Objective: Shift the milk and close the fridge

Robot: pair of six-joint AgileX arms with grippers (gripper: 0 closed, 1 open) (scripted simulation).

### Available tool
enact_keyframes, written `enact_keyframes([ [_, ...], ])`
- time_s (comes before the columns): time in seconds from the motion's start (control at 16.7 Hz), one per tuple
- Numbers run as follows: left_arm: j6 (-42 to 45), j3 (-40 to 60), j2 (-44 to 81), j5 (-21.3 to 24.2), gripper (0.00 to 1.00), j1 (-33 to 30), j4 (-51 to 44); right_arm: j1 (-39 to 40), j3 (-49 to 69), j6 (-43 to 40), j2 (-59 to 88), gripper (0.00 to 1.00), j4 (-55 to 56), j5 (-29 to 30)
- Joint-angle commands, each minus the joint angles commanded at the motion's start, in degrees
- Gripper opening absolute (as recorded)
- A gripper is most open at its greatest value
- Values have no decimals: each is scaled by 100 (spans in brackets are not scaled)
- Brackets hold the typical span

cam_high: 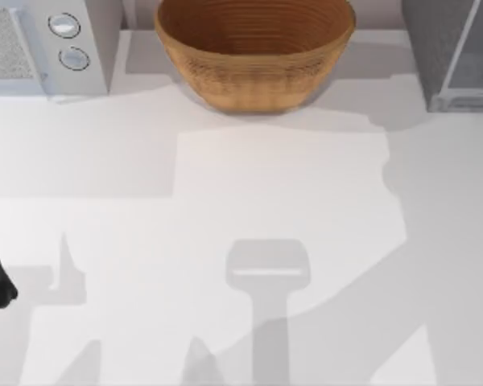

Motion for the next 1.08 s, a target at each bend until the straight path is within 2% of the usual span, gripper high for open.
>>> enact_keyframes([
  [0.24,0,0,0,0,100,0,0,-8,6,-2,6,0,-3,-3],
  [1.02,0,0,0,0,100,0,0,-8,6,-2,6,98,-3,-3],
  [1.08,0,0,0,0,100,0,0,-8,6,-2,6,100,-3,-3],
])
